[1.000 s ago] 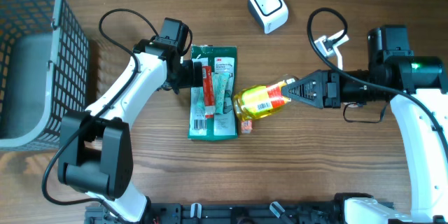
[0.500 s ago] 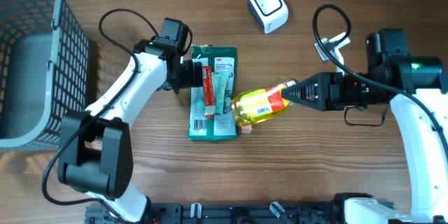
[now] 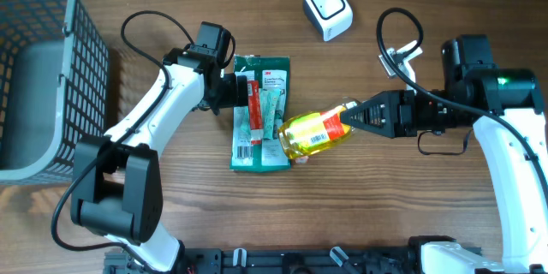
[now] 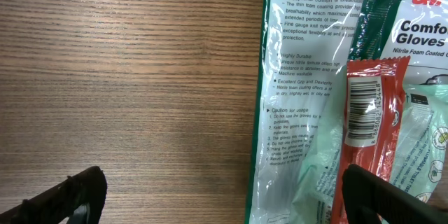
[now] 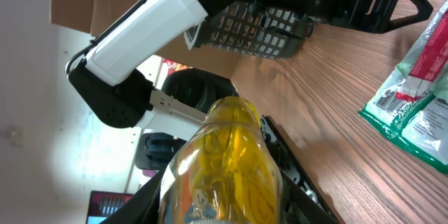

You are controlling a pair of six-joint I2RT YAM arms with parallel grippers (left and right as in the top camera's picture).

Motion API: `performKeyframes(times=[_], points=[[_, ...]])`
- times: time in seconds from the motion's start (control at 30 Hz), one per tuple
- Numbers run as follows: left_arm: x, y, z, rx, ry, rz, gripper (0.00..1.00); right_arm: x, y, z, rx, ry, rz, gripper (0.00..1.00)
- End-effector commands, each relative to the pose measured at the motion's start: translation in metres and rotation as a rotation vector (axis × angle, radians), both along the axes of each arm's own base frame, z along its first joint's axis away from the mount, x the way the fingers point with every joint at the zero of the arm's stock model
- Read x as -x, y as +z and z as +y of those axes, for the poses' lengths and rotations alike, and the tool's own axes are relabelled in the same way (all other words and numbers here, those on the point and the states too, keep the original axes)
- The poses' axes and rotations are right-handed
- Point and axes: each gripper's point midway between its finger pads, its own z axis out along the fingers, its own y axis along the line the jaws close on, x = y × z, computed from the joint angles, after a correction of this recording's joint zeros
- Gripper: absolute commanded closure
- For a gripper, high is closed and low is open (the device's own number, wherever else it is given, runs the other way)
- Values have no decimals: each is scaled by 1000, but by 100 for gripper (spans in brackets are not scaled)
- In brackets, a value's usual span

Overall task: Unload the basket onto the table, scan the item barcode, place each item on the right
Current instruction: 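Hold the oil bottle sideways above the table with the right gripper, then carry the oil bottle up to the white scanner with the right gripper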

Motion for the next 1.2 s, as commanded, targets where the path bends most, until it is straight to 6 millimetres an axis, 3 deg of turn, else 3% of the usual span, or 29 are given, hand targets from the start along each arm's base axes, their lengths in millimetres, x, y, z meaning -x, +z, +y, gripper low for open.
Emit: performKeyframes(times=[0.0, 0.43, 0.9, 1.17], points=[[1, 4, 0, -2, -1, -13, 0, 3, 16, 3, -62, 14, -50, 78], [1, 4, 0, -3, -1, -13, 0, 4, 14, 2, -48, 13, -41, 78], [1, 4, 0, -2, -1, -13, 0, 22, -25, 19, -18, 96, 38, 78], [1, 4, 0, -2, -1, -13, 0, 16, -29, 20, -14, 89, 17, 78]])
